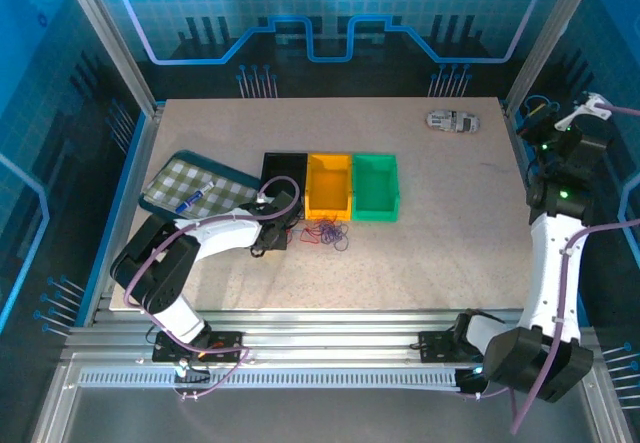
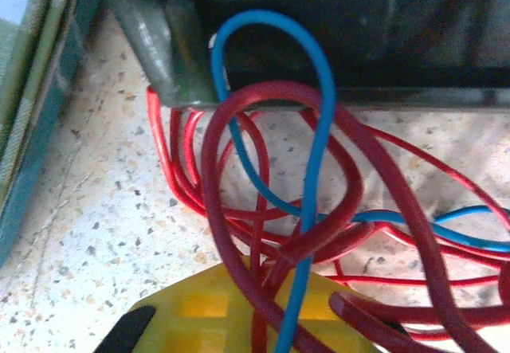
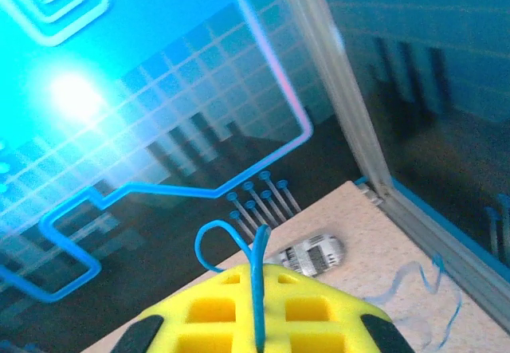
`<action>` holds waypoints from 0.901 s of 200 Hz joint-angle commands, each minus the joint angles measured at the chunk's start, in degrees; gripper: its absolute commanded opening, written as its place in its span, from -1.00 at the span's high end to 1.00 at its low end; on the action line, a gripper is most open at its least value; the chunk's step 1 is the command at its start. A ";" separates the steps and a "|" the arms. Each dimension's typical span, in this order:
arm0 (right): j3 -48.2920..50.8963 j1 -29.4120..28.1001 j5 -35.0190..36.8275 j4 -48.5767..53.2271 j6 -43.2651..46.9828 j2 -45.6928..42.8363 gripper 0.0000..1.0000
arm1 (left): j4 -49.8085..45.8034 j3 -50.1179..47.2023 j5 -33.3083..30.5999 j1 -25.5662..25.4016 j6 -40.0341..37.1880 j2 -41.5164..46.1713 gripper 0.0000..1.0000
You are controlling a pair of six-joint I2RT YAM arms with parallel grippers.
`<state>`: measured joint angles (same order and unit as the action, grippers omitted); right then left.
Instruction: Untangle the cables
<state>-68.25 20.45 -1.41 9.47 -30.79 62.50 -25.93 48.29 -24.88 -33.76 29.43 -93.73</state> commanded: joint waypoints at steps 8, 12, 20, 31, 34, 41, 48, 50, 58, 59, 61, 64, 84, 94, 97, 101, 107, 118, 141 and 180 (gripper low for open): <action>-0.34 -9.59 3.21 -0.13 5.76 -2.29 1.00 | 8.91 -2.00 11.95 -0.02 -5.39 2.86 1.00; -0.55 -11.22 4.21 0.00 6.58 -2.25 1.00 | 9.75 -2.28 13.37 -0.05 -6.30 3.52 1.00; -1.03 -14.58 6.15 0.03 8.17 -1.91 1.00 | 10.98 -2.57 15.74 -0.08 -7.74 4.41 1.00; -2.18 -18.87 8.33 0.38 9.94 -0.75 1.00 | 11.58 -2.47 17.46 -0.07 -8.95 5.22 1.00; -2.64 -19.83 9.14 0.63 10.45 -0.33 1.00 | 11.65 -2.40 17.73 -0.08 -9.11 5.37 1.00; -3.89 -22.36 10.89 1.33 11.95 0.55 1.00 | 11.69 -2.25 18.08 -0.07 -9.38 5.65 1.00; -5.31 -24.82 12.84 1.98 13.91 1.77 1.00 | 11.66 -2.03 18.10 -0.08 -9.46 5.65 1.00; -5.67 -25.54 13.43 2.13 14.33 2.06 1.00 | 11.55 -1.97 18.00 -0.08 -9.45 5.66 1.00; -7.10 -27.91 15.40 2.32 16.17 3.27 1.00 | 11.46 -1.68 17.71 -0.06 -9.34 5.52 1.00; -7.22 -28.18 15.52 2.27 16.36 3.47 1.00 | 11.40 -1.65 17.65 -0.02 -9.28 5.51 1.00; -7.37 -28.66 15.79 2.12 16.63 3.76 1.00 | 11.36 -1.63 17.60 -0.02 -9.23 5.49 1.00; -7.75 -29.34 15.90 1.86 17.24 4.18 1.00 | 11.47 -1.47 17.42 -0.05 -9.11 5.41 1.00; -8.58 -32.30 15.10 -0.62 18.44 6.03 1.00 | 11.53 -1.30 16.56 -0.03 -8.50 4.90 1.00; -9.22 -32.87 14.38 -1.10 18.08 6.87 1.00 | 11.74 -1.27 16.41 -0.01 -8.36 4.58 1.00; -9.41 -33.01 14.34 -1.17 18.05 7.15 1.00 | 11.84 -1.27 16.40 -0.07 -8.35 4.49 1.00; -9.70 -33.27 14.48 -1.33 18.04 7.44 1.00 | 11.79 -1.19 16.43 -0.07 -8.49 4.35 1.00; -10.00 -33.70 14.71 -1.87 18.31 7.75 1.00 | 11.62 -0.96 16.52 -0.06 -8.50 4.18 1.00; -10.29 -34.39 15.70 -3.36 19.42 8.11 1.00 | 11.31 -0.75 16.53 -0.09 -8.49 3.78 1.00; -12.32 -35.12 17.91 -5.18 20.96 8.61 1.00 | 11.04 -0.38 16.53 -0.01 -8.66 3.32 1.00; -12.96 -36.34 16.80 -11.03 23.13 7.67 1.00 | 10.13 0.49 16.12 -0.02 -8.42 1.74 1.00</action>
<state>-79.33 -14.46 14.74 5.15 -10.07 71.46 -15.97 46.81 -9.30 -33.69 22.06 -90.78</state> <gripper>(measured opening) 0.044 0.014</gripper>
